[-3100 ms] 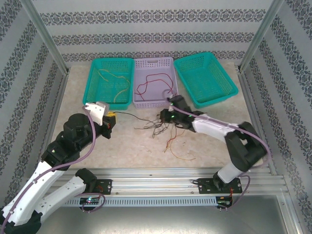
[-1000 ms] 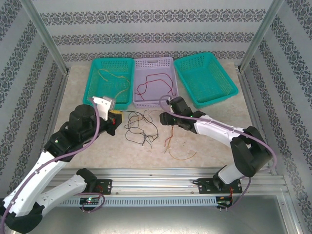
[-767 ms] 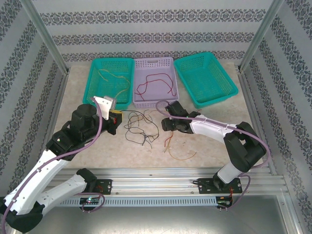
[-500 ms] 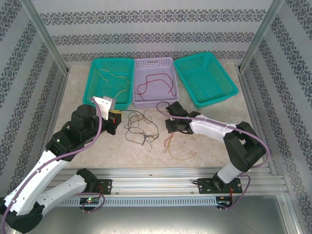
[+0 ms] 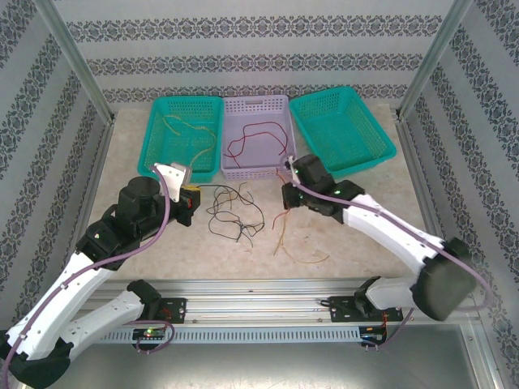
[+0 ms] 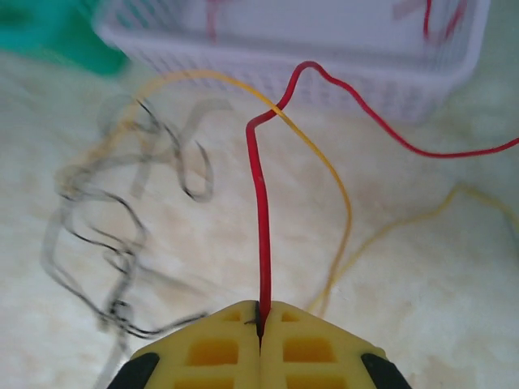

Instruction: Untangle the cables

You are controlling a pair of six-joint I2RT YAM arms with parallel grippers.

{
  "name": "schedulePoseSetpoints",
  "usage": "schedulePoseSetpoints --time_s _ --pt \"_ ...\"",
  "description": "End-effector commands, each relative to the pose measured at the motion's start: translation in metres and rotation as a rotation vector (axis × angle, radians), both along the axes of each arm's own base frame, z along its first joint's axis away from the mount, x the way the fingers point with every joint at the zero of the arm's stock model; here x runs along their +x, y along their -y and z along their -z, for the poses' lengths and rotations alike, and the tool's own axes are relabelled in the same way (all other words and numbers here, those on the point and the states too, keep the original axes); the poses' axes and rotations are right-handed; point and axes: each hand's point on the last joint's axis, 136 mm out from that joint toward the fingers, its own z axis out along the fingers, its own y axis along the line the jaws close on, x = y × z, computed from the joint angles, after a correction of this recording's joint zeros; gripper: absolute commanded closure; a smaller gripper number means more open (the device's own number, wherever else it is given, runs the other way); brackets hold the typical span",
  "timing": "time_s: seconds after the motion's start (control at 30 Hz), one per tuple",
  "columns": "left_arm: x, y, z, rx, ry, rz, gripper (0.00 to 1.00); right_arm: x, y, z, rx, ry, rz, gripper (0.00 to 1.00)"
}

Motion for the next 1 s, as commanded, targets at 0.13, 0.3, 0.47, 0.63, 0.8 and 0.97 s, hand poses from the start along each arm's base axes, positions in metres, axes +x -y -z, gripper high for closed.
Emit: schedulePoseSetpoints --time_s 0.13,0.3,0.47,0.63,0.8,0.97 --pt "0.004 0.003 -0.001 0.005 0.020 0.011 1.00 -0.022 -0.004 -0.098 0.233 0.083 -0.097 1.00" --pt "0.004 0.004 -0.001 0.003 0.021 0.015 1.00 -0.037 -0.016 -0.157 0.476 0.104 -0.182 1.00" --pt "0.005 0.004 0.003 0.009 0.012 0.018 1.00 -0.057 -0.045 -0.171 0.701 -0.024 -0.363 1.00" --pt "0.004 0.007 0.001 -0.005 0.015 0.032 1.00 -0.072 -0.043 -0.162 0.679 -0.020 -0.377 1.00" --pt "0.008 0.016 -0.008 -0.028 0.023 0.058 0.80 -0.087 -0.039 -0.173 0.701 0.008 -0.413 1.00" --pt "0.018 0.030 -0.016 -0.050 0.004 0.085 0.55 -0.100 -0.043 -0.181 0.722 0.013 -0.485 1.00"
